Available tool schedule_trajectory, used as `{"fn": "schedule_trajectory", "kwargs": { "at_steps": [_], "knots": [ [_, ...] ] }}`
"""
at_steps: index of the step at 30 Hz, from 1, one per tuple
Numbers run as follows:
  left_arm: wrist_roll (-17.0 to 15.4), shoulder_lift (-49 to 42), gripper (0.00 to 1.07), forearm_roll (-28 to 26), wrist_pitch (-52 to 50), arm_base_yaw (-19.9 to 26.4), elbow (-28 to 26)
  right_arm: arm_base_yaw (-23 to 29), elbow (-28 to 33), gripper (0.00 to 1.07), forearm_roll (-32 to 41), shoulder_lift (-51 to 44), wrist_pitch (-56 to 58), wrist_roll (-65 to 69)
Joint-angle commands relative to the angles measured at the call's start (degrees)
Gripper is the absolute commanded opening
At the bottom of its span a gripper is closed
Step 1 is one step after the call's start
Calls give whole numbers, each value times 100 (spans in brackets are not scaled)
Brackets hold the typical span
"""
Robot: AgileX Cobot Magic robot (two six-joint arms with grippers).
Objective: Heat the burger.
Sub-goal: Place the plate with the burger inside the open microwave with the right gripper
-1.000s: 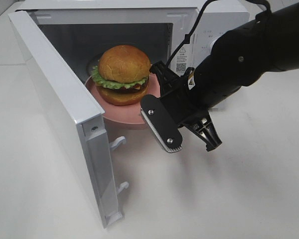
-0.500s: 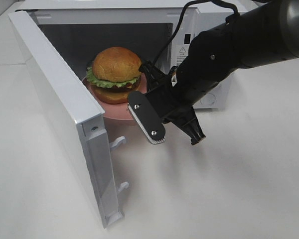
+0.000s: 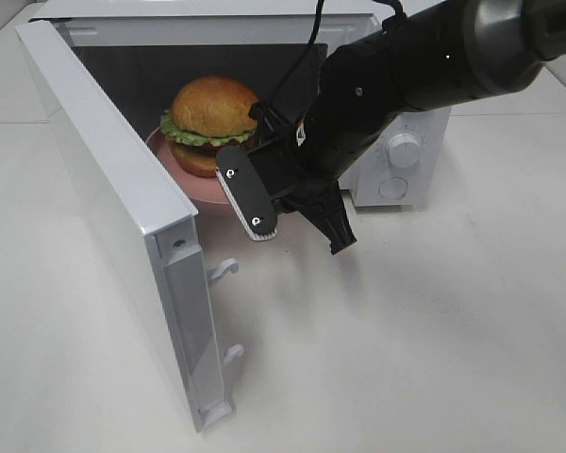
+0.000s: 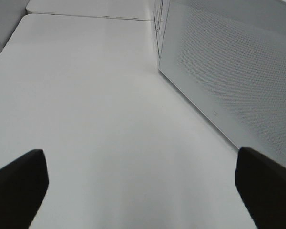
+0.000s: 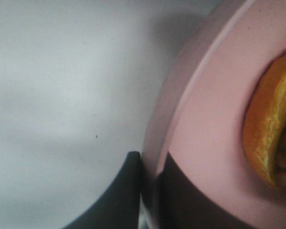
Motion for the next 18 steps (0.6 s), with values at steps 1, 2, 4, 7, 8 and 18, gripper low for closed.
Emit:
{"fn": "schedule_trajectory", "kwargs": {
  "at_steps": [1,2,4,7,8,18],
  "knots": [
    [-40,-92,100,-46,-80,-29,0,-23,-390,0,-344,92,-252,590],
    [-40,-92,100,-46,-80,-29,0,-23,-453,0,-401,120,-235,688],
    [-40,-92,100,-46,-80,-29,0,-23,-561,0,-487,212,-178,814],
    [-40,-92,100,-29,-80,-29,0,-23,-733,0,-625,321,-80,997],
    [-40,-92,100,-29,-80,-29,0,-23,-733,0,-625,321,-80,997],
    [-40,-92,100,-23,-80,-29,0,-86,-1261,0,-865,716,46,1587]
  ]
}}
